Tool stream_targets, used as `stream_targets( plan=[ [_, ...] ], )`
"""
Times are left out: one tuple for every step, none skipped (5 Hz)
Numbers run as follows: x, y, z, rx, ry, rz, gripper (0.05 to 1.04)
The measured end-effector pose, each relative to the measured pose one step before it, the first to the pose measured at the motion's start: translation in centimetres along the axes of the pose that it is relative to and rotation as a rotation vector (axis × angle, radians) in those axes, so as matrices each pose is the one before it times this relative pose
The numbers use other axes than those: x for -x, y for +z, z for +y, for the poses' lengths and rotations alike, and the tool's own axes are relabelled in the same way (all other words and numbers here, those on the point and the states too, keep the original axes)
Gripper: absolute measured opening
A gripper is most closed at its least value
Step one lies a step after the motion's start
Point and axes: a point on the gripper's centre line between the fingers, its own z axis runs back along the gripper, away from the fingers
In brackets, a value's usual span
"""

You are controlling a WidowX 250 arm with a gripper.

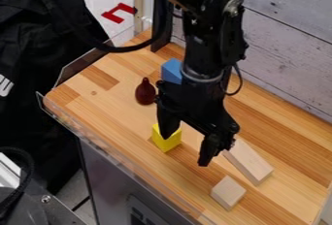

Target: Put the yellow cube on top of the blue rectangular block

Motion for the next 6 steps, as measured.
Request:
stream_targets(
  plan=[
    [0.369,-0.559,0.107,-0.0038,0.0008,0.0257,0.999],
    [0.106,-0.323,0.902,-0.0136,0.0134,0.0208,0.999],
    [-0.719,0.516,1.033,-0.0174,0.0092,-0.0114,0.999],
    [-0.635,0.294,0.415,-0.0086,-0.0137,-0.0069,0.999],
    [-0.258,-0.393,0.799,-0.0009,0.0004,0.0141,0.999],
    [0.081,-1.117,0.742,0.0137,-0.0107,0.0435,0.999]
  ],
)
